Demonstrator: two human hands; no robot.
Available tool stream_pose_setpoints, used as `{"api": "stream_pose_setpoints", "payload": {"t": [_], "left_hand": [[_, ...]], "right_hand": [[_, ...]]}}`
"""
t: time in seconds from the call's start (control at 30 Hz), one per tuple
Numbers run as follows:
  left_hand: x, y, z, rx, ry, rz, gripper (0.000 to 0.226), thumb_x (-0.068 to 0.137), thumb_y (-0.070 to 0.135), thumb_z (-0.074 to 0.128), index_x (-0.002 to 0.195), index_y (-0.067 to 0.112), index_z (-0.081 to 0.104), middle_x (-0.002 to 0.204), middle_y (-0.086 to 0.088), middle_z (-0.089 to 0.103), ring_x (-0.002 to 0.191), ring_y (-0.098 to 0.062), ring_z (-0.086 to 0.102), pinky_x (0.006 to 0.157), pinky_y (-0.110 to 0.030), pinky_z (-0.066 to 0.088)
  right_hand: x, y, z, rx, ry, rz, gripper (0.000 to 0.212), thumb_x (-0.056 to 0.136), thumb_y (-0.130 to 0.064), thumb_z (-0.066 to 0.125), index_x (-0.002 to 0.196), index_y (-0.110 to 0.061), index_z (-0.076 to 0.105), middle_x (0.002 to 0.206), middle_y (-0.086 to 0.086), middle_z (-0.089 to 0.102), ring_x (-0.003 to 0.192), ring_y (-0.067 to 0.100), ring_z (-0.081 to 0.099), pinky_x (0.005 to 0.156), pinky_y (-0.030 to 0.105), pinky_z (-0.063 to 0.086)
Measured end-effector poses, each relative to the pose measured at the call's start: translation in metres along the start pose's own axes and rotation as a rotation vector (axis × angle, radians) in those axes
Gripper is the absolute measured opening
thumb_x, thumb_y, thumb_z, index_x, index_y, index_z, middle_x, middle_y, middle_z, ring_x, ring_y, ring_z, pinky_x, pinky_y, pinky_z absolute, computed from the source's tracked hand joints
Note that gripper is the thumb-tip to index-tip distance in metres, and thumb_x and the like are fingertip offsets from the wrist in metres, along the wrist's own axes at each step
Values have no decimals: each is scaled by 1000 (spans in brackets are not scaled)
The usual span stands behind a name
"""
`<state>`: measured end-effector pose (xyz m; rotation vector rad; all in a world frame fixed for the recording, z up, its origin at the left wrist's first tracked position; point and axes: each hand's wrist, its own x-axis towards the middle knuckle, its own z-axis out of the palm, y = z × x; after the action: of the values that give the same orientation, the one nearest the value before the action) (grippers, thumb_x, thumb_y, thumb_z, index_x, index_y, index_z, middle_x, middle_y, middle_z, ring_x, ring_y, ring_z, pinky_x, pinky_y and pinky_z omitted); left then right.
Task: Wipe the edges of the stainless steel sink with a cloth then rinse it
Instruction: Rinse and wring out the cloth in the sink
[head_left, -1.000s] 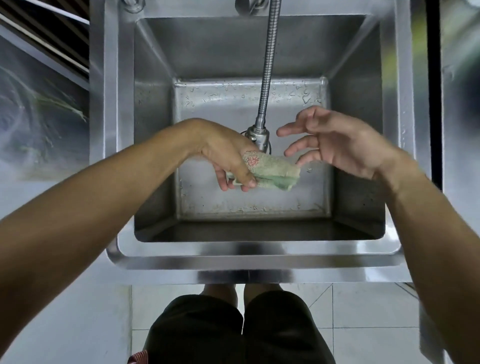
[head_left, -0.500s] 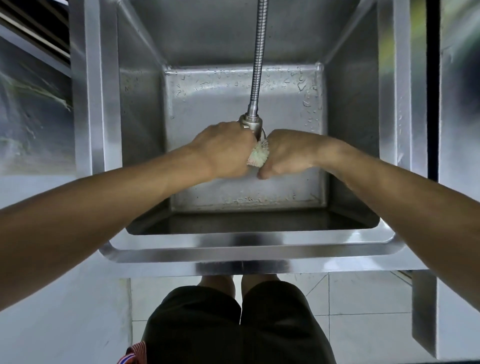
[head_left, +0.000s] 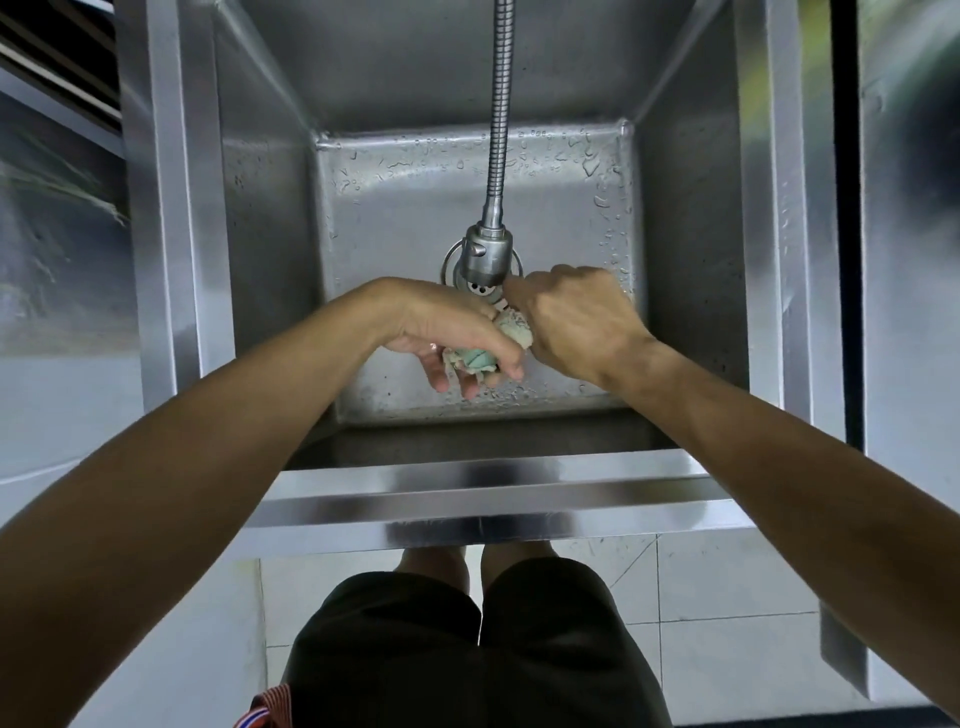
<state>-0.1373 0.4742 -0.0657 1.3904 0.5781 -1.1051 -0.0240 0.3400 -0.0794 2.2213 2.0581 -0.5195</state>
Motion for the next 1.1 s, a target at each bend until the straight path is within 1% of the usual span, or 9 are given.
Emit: {"api": "stream_pose_setpoints", "payload": {"t": [0.1, 0.27, 0.37, 0.47, 0.53, 0.63, 0.9, 1.0, 1.1], "left_hand": [[-9, 1, -8, 375, 277, 32, 26, 90, 26, 77, 110, 18, 64, 98, -2, 73, 78, -17, 75, 55, -30, 57], [-13, 6, 1, 981, 720, 259, 46, 89, 24, 70, 133, 21, 58, 112, -7, 63, 90, -27, 61, 68, -34, 40], [-14, 9, 7, 1124, 915, 347, 40, 90, 11, 64, 129, 11, 55, 116, -12, 65, 99, -36, 65, 68, -37, 38], [-13, 4, 12, 1125, 972, 236, 40, 92, 16, 66, 129, 6, 53, 95, -10, 61, 83, -35, 63, 66, -40, 42], [-11, 2, 18, 965, 927, 121, 38, 88, 23, 69, 121, 10, 57, 73, -1, 44, 69, -29, 54, 61, -36, 40], [-1, 2, 14, 556, 757, 81, 25, 77, 26, 70, 99, 16, 63, 75, -2, 58, 67, -22, 61, 53, -28, 41], [0, 0, 8, -210, 317, 68, 50, 82, 8, 69, 41, 23, 44, 47, 5, 33, 43, -12, 22, 46, -22, 16], [5, -8, 11, -187, 216, 93, 42, 88, 13, 71, 55, 27, 48, 51, 6, 34, 46, -12, 22, 45, -23, 17], [-2, -10, 9, -81, 207, 148, 16, 91, 17, 70, 82, 19, 57, 64, 2, 52, 51, -14, 44, 43, -23, 33]], "right_hand": [[-3, 6, -23, 404, -317, 161, 52, 83, -34, 78, 127, -24, 50, 107, -6, 61, 97, 22, 60, 74, 32, 39], [20, 37, -43, 960, -733, 282, 22, 89, -18, 76, 108, -15, 66, 104, 3, 74, 100, 23, 71, 85, 32, 57], [24, 35, -37, 1265, -966, 290, 14, 90, -23, 71, 89, -10, 67, 83, 8, 70, 74, 22, 66, 69, 29, 54], [26, 20, -32, 834, -762, 305, 41, 80, -46, 82, 72, -16, 56, 66, 2, 50, 57, 17, 47, 57, 30, 39], [25, 7, -32, 464, -537, 314, 35, 81, -42, 77, 81, -13, 58, 71, -1, 61, 63, 20, 60, 60, 30, 44], [21, -7, -36, 105, -354, 226, 14, 92, -36, 62, 98, -23, 64, 79, -4, 66, 71, 21, 60, 67, 32, 43], [26, 9, -26, -161, -45, 13, 21, 95, -31, 53, 107, -20, 67, 78, 4, 72, 64, 32, 62, 61, 31, 37], [23, 11, -18, -245, 82, -64, 13, 86, -18, 56, 88, -14, 68, 55, 0, 56, 45, 25, 39, 55, 26, 31], [16, 9, -20, -158, -129, -12, 13, 95, -24, 55, 108, -20, 58, 72, -3, 57, 63, 26, 53, 64, 32, 38]]}}
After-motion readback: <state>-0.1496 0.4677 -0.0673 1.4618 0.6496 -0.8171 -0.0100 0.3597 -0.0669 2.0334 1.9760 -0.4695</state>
